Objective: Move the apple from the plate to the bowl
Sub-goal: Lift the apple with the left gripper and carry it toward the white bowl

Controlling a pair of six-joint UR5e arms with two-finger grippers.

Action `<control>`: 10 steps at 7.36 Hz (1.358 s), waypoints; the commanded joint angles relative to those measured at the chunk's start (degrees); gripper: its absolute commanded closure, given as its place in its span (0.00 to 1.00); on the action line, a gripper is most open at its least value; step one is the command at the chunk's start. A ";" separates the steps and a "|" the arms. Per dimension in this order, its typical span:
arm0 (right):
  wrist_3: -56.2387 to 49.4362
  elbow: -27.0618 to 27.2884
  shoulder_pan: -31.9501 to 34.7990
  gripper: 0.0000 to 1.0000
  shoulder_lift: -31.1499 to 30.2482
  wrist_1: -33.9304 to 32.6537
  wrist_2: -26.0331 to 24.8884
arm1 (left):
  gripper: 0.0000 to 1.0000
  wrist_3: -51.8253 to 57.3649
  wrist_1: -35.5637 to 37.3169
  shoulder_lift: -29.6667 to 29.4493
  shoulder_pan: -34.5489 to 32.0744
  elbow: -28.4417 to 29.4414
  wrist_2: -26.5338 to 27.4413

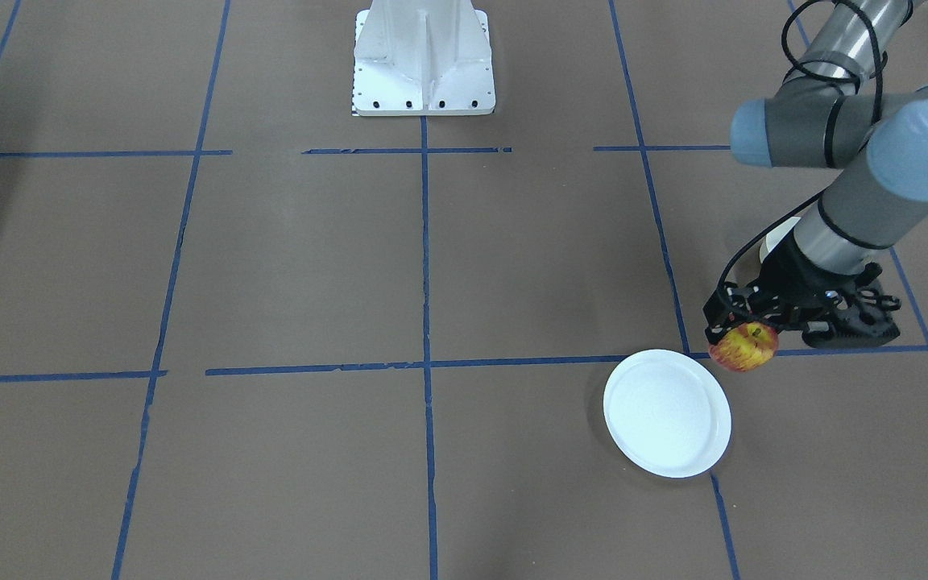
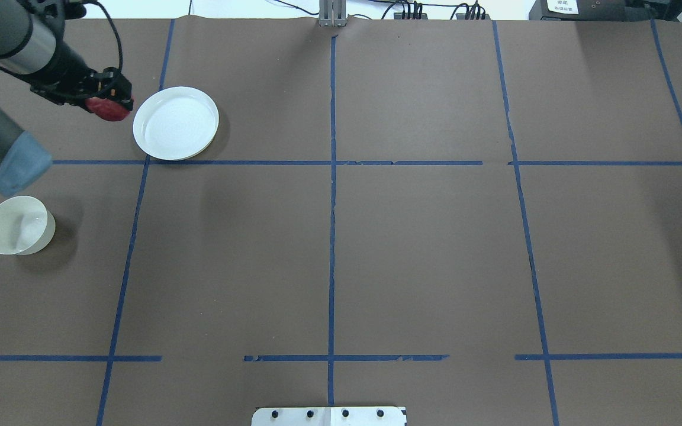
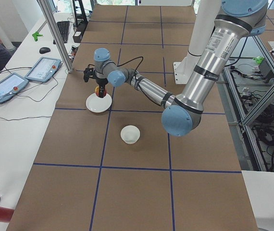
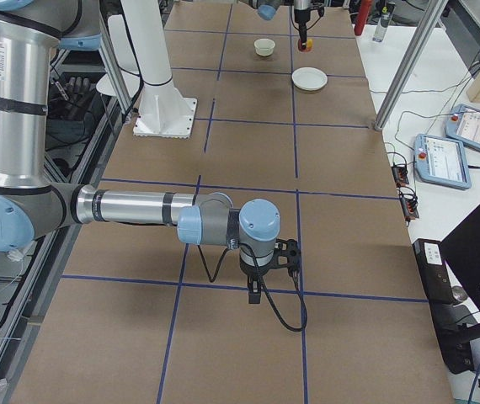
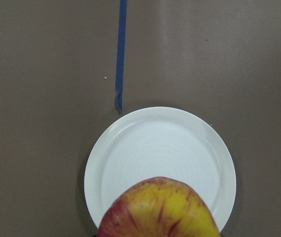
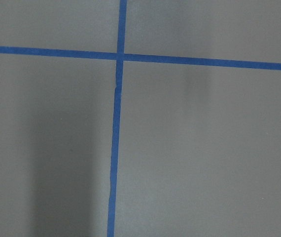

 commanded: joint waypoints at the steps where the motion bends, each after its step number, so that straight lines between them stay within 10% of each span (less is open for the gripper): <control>1: 0.00 0.00 0.00 0.00 0.00 0.00 0.00 | 0.68 7.54 1.27 14.96 -0.78 -12.33 -0.04; 3: 0.00 0.00 0.00 0.00 0.00 0.00 0.00 | 0.69 12.22 0.74 24.40 -3.76 -14.74 0.13; 10: 0.00 0.00 0.00 0.00 0.00 0.00 0.00 | 0.66 6.08 -14.64 24.17 -0.44 -2.09 0.40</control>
